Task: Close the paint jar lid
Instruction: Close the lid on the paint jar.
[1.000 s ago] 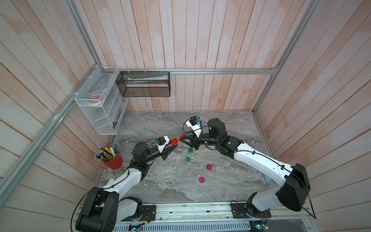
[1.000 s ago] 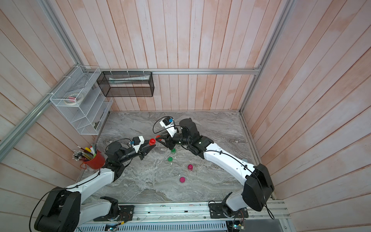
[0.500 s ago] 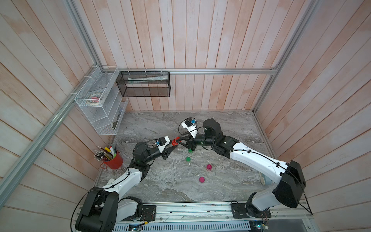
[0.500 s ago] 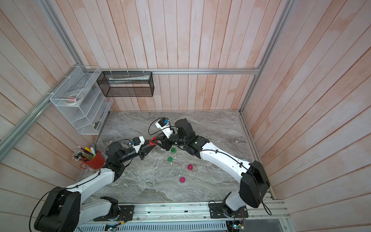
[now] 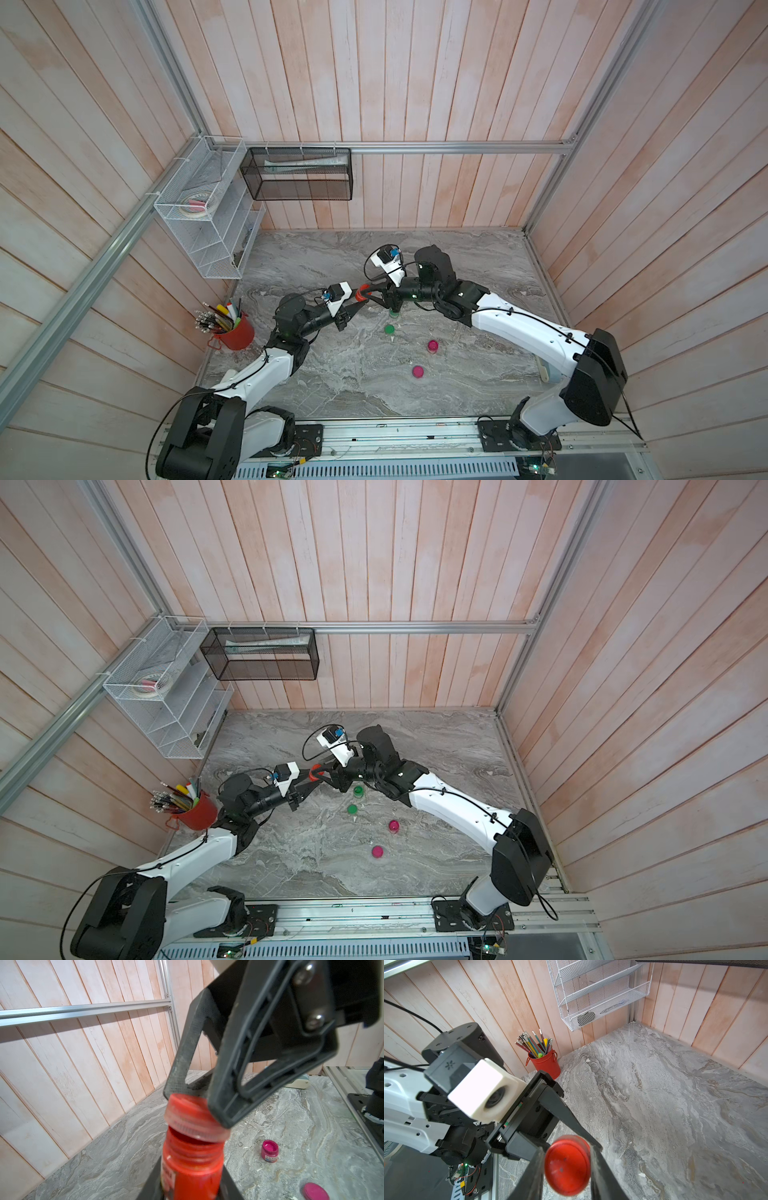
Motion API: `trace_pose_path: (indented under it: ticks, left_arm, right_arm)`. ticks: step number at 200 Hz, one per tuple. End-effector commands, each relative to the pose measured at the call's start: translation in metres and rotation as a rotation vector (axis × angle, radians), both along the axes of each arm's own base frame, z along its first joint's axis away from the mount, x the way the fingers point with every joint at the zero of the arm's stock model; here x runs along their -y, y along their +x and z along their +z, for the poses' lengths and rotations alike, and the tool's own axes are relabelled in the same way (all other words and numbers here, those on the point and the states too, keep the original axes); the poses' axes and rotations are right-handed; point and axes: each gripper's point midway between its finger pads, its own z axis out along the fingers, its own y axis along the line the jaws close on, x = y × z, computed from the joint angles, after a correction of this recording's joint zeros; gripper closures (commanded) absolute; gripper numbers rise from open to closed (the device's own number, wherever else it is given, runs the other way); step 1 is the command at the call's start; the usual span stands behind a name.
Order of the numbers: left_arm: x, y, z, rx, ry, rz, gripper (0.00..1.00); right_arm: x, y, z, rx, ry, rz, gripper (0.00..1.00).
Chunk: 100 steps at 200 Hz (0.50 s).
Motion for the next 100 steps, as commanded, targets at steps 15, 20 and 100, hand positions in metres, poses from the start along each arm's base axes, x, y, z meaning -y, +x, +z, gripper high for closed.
trace_pose_path:
  ticks: [15,20,100]
  left_arm:
    - [0.002,-0.005,0.015,0.062,-0.004,-0.022,0.72]
    - [0.002,-0.005,0.014,0.061,-0.004,-0.022,0.72]
    - [0.002,-0.006,0.016,0.074,0.0,-0.017,0.72]
  right_arm:
    - [-0.006,0.001,-0.003,0.014,-0.036,-0.007,0.67]
    - [-0.006,0.001,-0.005,0.016,-0.043,-0.011,0.67]
    - [-0.002,0.013,-0.018,0.025,-0.121,-0.078,0.68]
